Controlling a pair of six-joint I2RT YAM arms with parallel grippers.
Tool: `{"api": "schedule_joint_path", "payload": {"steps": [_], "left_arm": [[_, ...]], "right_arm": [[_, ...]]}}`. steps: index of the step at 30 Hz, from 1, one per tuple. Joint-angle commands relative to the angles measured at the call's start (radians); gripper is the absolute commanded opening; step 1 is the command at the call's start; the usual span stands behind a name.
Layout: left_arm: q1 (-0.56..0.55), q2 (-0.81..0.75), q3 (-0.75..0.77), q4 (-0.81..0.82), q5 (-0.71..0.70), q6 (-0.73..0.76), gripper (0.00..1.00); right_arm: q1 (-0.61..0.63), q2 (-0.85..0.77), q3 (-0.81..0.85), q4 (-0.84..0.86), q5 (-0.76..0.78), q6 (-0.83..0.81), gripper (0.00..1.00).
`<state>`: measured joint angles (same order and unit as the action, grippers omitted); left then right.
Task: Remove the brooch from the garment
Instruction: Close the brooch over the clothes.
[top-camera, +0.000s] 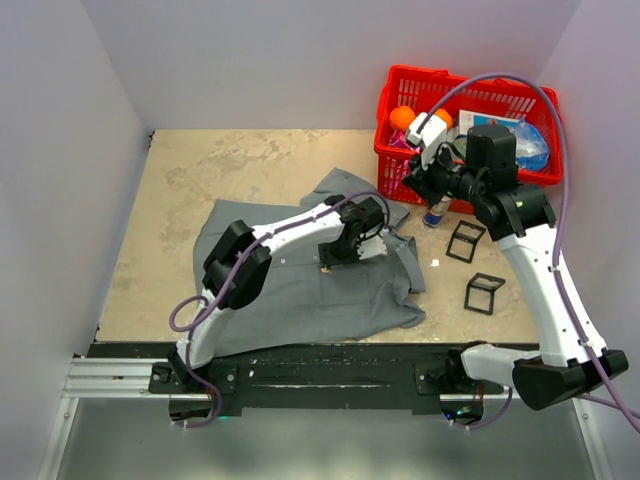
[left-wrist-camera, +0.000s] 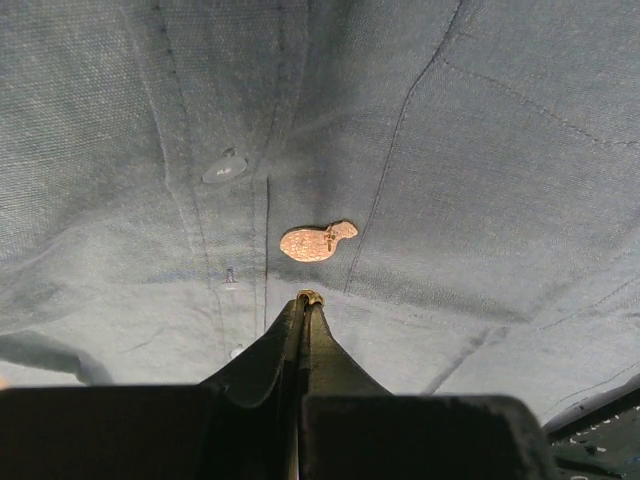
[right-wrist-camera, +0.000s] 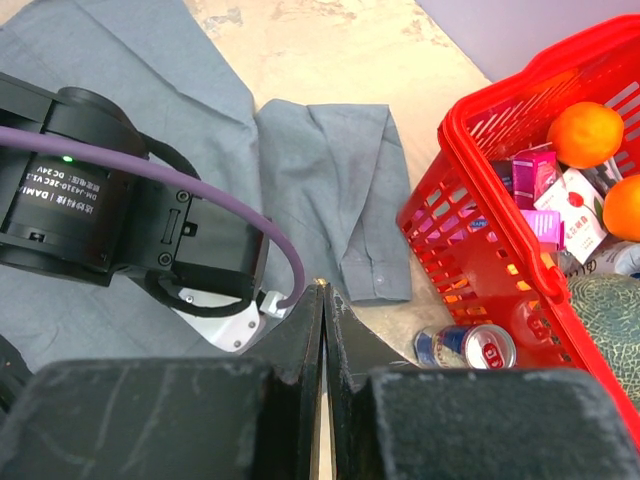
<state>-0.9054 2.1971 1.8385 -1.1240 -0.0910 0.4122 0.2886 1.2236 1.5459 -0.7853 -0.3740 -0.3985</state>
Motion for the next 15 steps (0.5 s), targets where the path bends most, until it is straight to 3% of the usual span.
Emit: {"api": "schedule_joint_path", "payload": {"steps": [1, 15], "left_arm": [[-0.020, 0.003, 0.033, 0.006, -0.024, -0.003, 0.00], [-0.043, 0.029, 0.054, 0.026, -0.024, -0.016, 0.00]], "right_arm": [[0.000, -0.012, 0.005, 0.037, 0.009, -0.007, 0.03], [0.000, 0.004, 0.008, 0.040, -0.005, 0.000, 0.03]]}}
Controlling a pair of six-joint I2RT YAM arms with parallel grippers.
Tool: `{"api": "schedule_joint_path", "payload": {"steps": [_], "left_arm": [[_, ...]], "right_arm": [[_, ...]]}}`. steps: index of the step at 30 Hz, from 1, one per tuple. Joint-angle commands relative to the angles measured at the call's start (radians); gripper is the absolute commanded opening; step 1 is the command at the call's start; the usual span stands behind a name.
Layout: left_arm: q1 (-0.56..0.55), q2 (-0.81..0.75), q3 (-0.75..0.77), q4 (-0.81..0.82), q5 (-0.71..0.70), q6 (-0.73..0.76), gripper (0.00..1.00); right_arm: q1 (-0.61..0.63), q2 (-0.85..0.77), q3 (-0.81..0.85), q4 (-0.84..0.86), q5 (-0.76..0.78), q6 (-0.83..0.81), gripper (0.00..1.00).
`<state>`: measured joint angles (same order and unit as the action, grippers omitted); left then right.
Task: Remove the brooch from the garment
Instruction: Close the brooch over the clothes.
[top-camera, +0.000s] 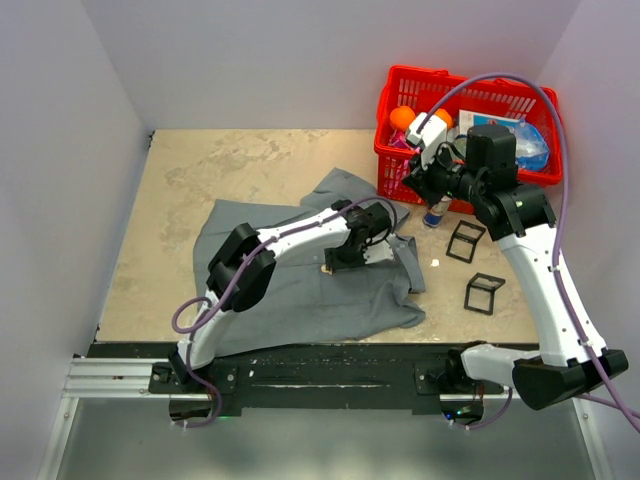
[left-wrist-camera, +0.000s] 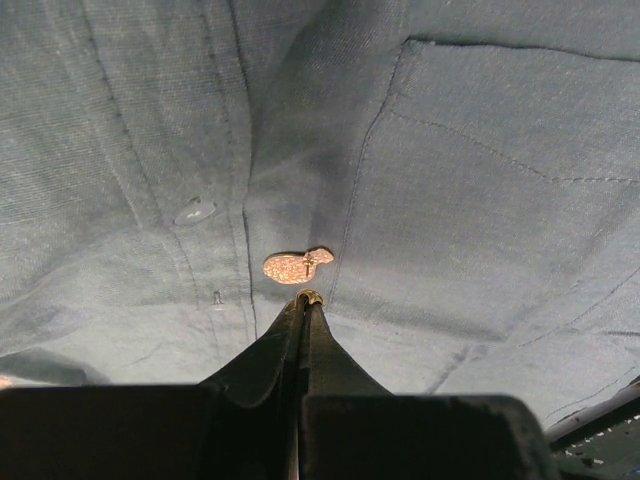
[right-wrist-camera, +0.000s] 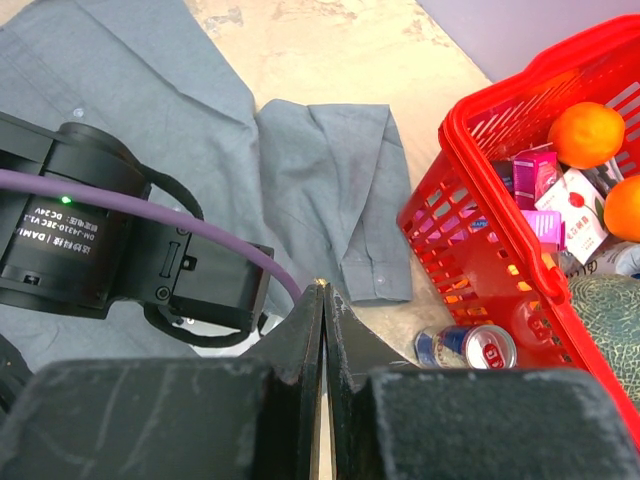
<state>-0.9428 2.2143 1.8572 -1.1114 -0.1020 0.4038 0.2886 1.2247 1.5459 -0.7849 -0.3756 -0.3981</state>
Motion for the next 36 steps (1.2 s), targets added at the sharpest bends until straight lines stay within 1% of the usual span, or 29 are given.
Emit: {"api": "schedule_joint_path", "payload": {"steps": [1, 23, 30, 36], "left_arm": [[-0.005, 0.015, 0.034, 0.013, -0.013, -0.008, 0.00], [-0.004, 0.038, 0.037, 0.038, -0.034, -0.013, 0.00], [0.007, 0.028, 0.007, 0.024, -0.044, -0.011, 0.00], [0.009, 0.035, -0.006, 0.035, -0.013, -0.010, 0.00]], "right_arm": [[0.000, 0.001, 0.006, 0.038, -0.003, -0.001, 0.03], [-0.002, 0.006, -0.001, 0.044, 0.004, 0.005, 0.03], [0.000, 0.009, -0.007, 0.050, 0.000, 0.008, 0.04], [-0.002, 0.009, -0.007, 0.052, -0.002, 0.012, 0.04]]}}
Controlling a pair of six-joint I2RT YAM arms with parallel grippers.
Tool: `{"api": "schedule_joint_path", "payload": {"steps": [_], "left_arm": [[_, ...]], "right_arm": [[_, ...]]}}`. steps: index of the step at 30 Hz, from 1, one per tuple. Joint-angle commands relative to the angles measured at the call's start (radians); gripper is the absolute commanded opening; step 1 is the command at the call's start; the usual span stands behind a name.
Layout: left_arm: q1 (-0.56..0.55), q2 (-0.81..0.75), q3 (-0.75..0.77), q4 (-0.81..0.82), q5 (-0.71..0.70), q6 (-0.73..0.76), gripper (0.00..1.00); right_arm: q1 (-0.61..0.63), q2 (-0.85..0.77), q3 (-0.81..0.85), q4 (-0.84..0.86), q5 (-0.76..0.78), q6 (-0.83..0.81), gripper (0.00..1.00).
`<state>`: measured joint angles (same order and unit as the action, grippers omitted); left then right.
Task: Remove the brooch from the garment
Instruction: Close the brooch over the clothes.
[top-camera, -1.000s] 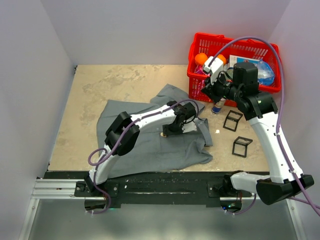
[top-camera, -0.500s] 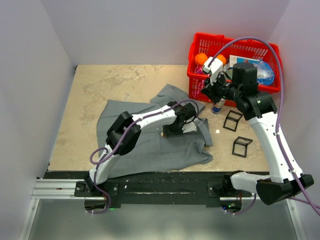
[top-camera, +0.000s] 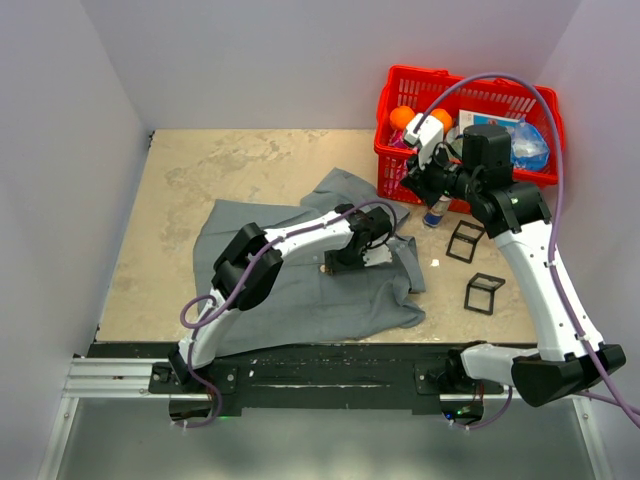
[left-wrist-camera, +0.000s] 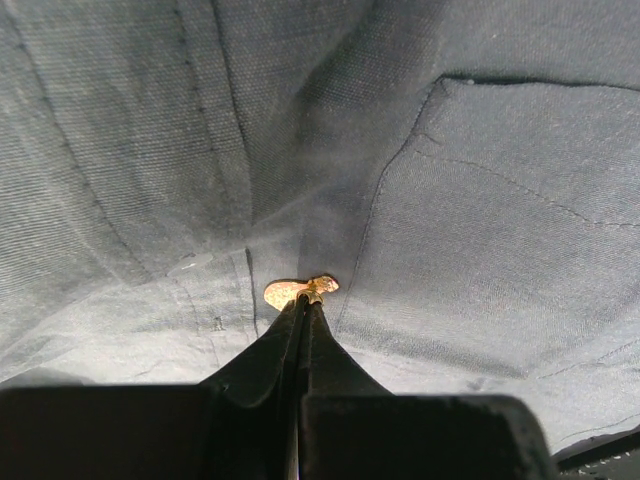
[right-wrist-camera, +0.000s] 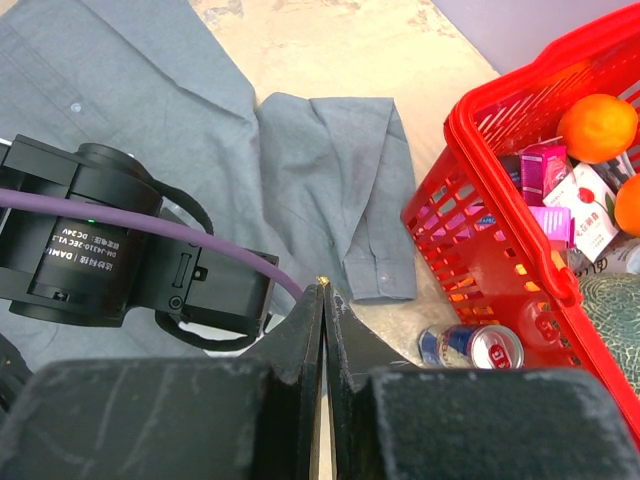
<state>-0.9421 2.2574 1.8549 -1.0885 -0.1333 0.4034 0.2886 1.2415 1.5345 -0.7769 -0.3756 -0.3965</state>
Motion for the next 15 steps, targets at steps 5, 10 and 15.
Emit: {"api": "schedule_joint_path", "payload": {"steps": [5, 10, 15], "left_arm": [[0.008, 0.005, -0.036, 0.050, 0.005, -0.009, 0.00], [0.008, 0.004, -0.078, 0.068, 0.004, -0.017, 0.00], [0.008, -0.001, -0.089, 0.079, 0.006, -0.031, 0.00]], "right_arm": [[0.000, -0.011, 0.003, 0.039, -0.002, 0.010, 0.04], [-0.002, -0.010, -0.001, 0.037, -0.003, 0.010, 0.04], [-0.002, -0.005, 0.001, 0.041, -0.011, 0.013, 0.04]]}}
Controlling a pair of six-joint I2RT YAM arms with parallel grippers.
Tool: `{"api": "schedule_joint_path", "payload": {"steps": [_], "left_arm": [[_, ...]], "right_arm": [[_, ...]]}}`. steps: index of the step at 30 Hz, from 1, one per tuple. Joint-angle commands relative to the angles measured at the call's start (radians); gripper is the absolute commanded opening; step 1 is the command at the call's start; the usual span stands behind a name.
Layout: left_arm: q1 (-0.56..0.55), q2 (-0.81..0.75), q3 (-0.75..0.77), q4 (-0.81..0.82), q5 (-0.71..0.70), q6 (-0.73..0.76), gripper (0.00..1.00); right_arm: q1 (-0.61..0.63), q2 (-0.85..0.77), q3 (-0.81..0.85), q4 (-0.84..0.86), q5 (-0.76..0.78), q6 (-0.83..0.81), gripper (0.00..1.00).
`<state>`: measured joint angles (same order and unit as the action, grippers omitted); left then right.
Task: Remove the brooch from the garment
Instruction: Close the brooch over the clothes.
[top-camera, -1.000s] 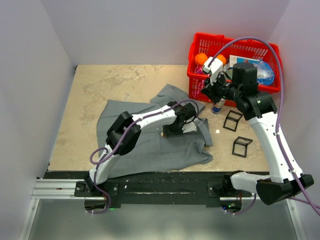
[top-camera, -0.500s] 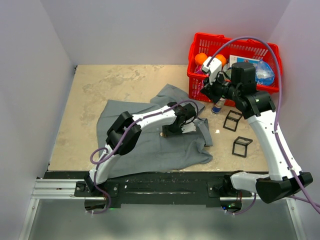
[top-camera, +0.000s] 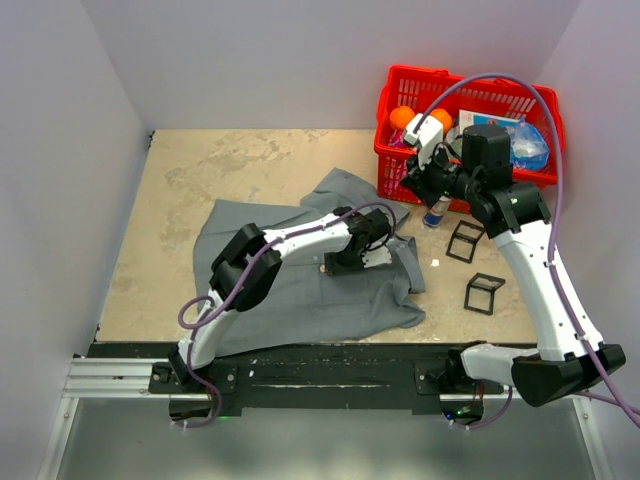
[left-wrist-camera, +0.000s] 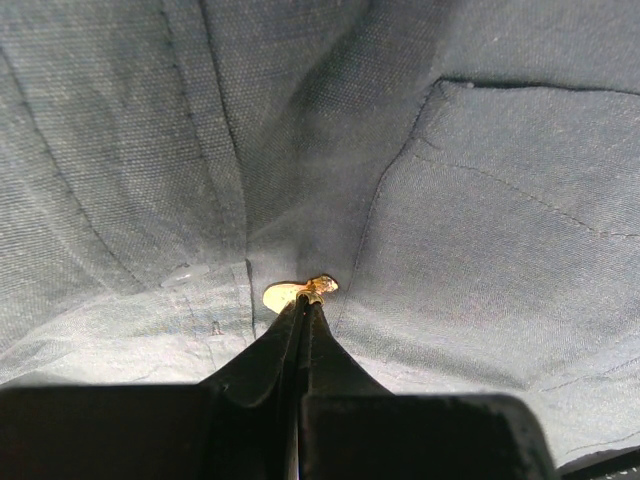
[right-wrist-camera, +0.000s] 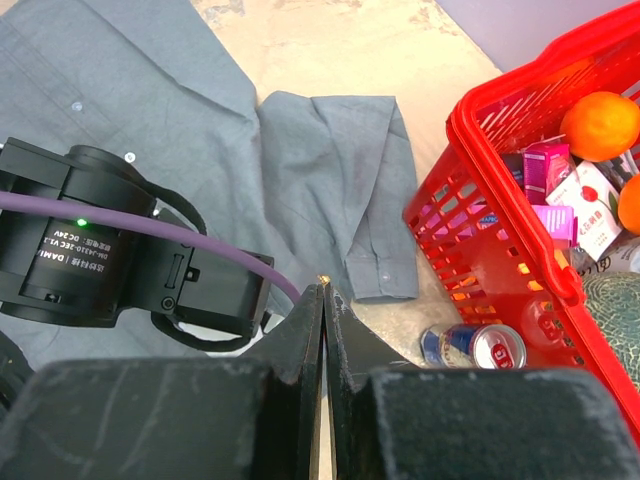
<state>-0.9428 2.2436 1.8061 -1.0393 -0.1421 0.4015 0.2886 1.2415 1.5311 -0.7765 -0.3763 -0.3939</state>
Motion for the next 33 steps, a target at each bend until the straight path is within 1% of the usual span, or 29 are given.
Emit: {"api": "schedule_joint_path", "payload": {"steps": [1, 3, 4, 7, 12, 14, 15, 16, 18, 19, 20, 22, 23, 27, 28, 29, 30, 31, 32, 33], "left_arm": [[0.009, 0.013, -0.042, 0.035, 0.012, -0.030, 0.01], [0.009, 0.010, -0.040, 0.038, 0.012, -0.033, 0.08], [0.009, 0.004, -0.040, 0.038, 0.009, -0.035, 0.14], [0.016, -0.015, -0.034, 0.036, 0.010, -0.035, 0.22], [0.041, -0.048, -0.016, 0.025, 0.021, -0.036, 0.29], [0.056, -0.061, 0.012, 0.003, 0.057, -0.039, 0.34], [0.064, -0.067, 0.024, -0.001, 0.065, -0.043, 0.38], [0.071, -0.078, 0.059, -0.010, 0.071, -0.047, 0.50], [0.107, -0.091, 0.102, -0.045, 0.131, -0.052, 0.63], [0.124, -0.105, 0.152, -0.059, 0.163, -0.053, 0.78], [0.162, -0.114, 0.173, -0.077, 0.232, -0.062, 0.84], [0.202, -0.136, 0.228, -0.109, 0.307, -0.067, 0.95], [0.235, -0.142, 0.243, -0.120, 0.365, -0.070, 0.98], [0.323, -0.190, 0.245, -0.134, 0.482, -0.081, 0.98], [0.343, -0.222, 0.208, -0.130, 0.504, -0.084, 0.98], [0.390, -0.243, 0.176, -0.116, 0.548, -0.095, 0.98], [0.418, -0.263, 0.141, -0.102, 0.570, -0.101, 0.98], [0.447, -0.304, 0.066, -0.070, 0.587, -0.110, 0.99], [0.513, -0.326, 0.027, -0.050, 0.607, -0.131, 0.99], [0.548, -0.364, -0.012, -0.027, 0.613, -0.147, 0.99]], "right_arm": [[-0.002, -0.005, 0.004, 0.042, -0.010, 0.012, 0.04], [0.000, -0.005, 0.008, 0.040, -0.010, 0.012, 0.04], [-0.002, -0.004, 0.009, 0.039, -0.010, 0.012, 0.04], [0.000, -0.005, 0.011, 0.037, -0.009, 0.012, 0.04], [-0.002, -0.004, 0.012, 0.036, -0.006, 0.012, 0.04], [0.000, 0.001, 0.015, 0.034, -0.006, 0.013, 0.04], [0.000, 0.003, 0.018, 0.033, -0.006, 0.012, 0.04], [0.000, 0.004, 0.023, 0.029, -0.006, 0.012, 0.04], [-0.002, 0.012, 0.035, 0.023, -0.003, 0.012, 0.04], [-0.002, 0.013, 0.038, 0.022, -0.003, 0.012, 0.04], [0.000, 0.015, 0.044, 0.019, -0.003, 0.012, 0.04], [-0.002, 0.026, 0.049, 0.017, -0.004, 0.012, 0.04], [0.000, 0.029, 0.050, 0.019, -0.007, 0.012, 0.04], [0.000, 0.053, 0.058, 0.022, -0.018, 0.015, 0.05], [-0.002, 0.062, 0.058, 0.022, -0.022, 0.012, 0.05], [0.000, 0.070, 0.061, 0.017, -0.032, 0.007, 0.06], [0.000, 0.076, 0.064, 0.013, -0.065, 0.003, 0.06], [0.001, 0.100, 0.072, 0.005, -0.088, -0.003, 0.08], [0.021, 0.114, 0.084, -0.018, -0.108, -0.010, 0.09], [0.041, 0.131, 0.087, -0.030, -0.125, -0.043, 0.12]]}}
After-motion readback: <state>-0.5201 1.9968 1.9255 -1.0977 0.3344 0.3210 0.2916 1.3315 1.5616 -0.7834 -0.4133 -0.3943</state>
